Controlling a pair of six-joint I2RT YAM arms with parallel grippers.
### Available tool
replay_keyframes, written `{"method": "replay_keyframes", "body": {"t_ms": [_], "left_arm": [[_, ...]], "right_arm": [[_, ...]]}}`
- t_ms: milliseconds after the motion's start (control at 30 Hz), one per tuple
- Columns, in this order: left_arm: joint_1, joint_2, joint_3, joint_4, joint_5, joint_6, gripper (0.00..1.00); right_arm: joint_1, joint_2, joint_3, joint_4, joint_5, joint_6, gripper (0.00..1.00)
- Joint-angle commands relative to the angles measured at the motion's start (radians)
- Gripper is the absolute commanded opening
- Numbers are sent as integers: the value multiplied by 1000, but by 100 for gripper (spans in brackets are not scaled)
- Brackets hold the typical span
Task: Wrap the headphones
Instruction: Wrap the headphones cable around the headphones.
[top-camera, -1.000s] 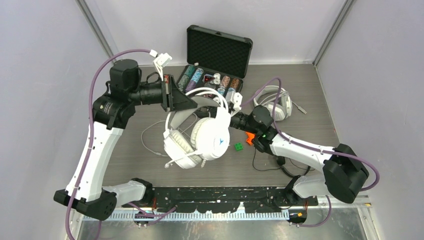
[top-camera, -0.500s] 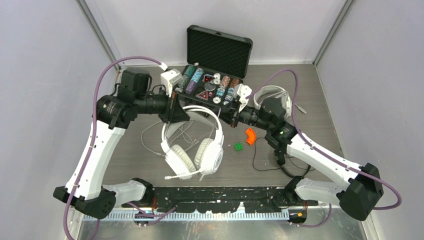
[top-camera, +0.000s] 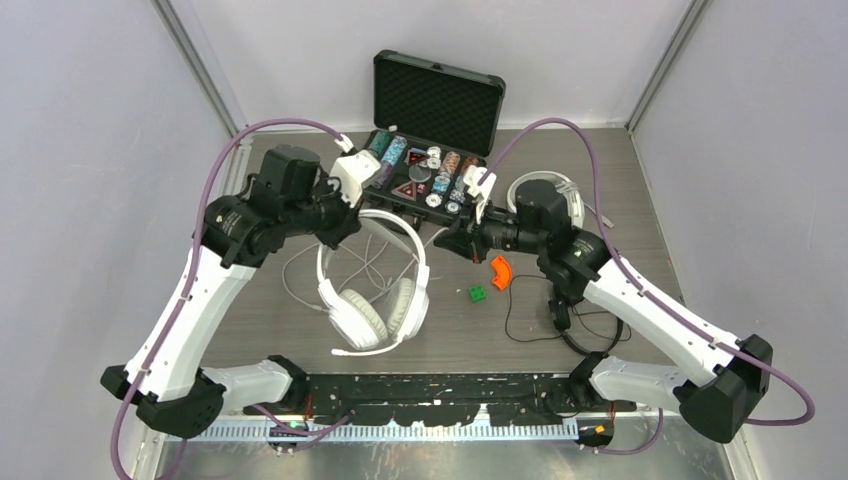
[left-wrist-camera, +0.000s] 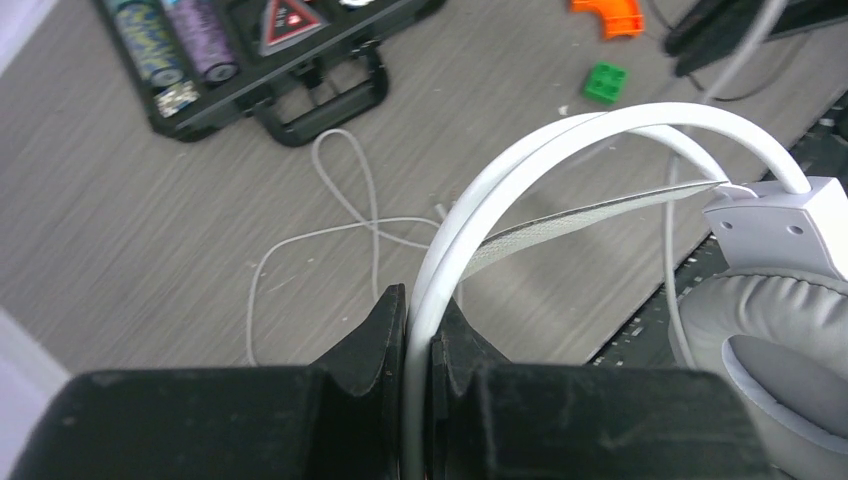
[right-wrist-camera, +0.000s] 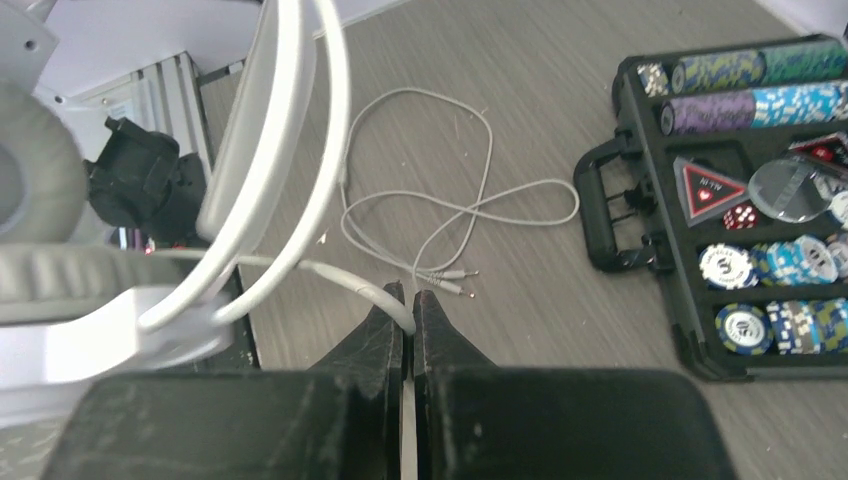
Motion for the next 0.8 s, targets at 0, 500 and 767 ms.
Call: {"method": "replay_keyframes", "body": {"t_ms": [0,500,767], "left_arm": [[-13,-41,-1,37,-152,26,0],[-85,-12,-46,75,-385,64,0],[-127,-24,-81,143,-540,89,0]], "right_arm": [[-7,-23,98,-106,-12,50,0],[-7,79,221,-90,-229,309,1],[-8,149,292,-124,-320,412,1]]}}
